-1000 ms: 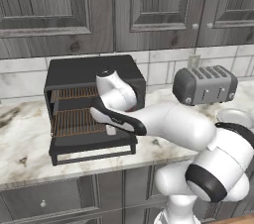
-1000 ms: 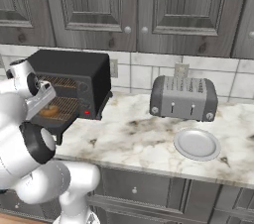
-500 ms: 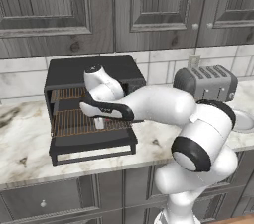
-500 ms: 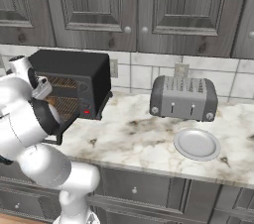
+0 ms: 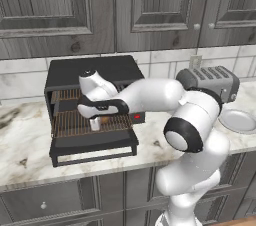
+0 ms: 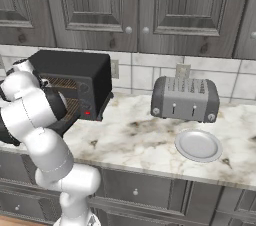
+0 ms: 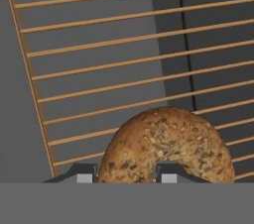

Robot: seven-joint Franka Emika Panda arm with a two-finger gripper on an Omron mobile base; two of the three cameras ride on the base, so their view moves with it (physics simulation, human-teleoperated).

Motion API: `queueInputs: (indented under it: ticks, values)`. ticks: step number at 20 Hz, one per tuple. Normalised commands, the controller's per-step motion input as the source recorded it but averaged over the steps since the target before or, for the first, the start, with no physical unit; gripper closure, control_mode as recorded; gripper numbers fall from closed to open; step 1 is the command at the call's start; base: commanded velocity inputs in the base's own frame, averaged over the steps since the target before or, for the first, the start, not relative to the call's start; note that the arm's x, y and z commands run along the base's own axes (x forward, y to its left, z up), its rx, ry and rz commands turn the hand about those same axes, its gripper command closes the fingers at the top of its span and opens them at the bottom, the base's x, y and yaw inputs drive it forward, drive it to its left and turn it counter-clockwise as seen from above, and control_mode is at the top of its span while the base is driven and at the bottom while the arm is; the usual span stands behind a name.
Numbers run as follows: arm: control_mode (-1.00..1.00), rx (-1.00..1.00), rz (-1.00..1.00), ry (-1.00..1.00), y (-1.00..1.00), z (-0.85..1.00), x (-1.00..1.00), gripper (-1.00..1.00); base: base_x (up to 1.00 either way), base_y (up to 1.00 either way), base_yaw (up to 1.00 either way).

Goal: Pick up the bagel from the plate, place it on the toaster oven rack, close the door, and set the timer.

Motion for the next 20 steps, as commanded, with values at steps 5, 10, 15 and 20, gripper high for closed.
queueInputs:
  ticks: [5, 10, 15, 20]
  values:
    - [-1.00, 0.00, 0.01, 0.00, 0.01, -0.18, 0.08, 1.00, 0.00, 0.00, 0.00]
    - [-1.00, 0.00, 0.01, 0.00, 0.00, -0.06, -0.01, -1.00, 0.00, 0.00, 0.00]
    - [-1.00, 0.00, 0.00, -0.07, 0.00, 0.12, -0.09, -1.00, 0.00, 0.00, 0.00]
    - [-1.00, 0.00, 0.00, -0.10, 0.00, 0.35, -0.15, -1.00, 0.00, 0.00, 0.00]
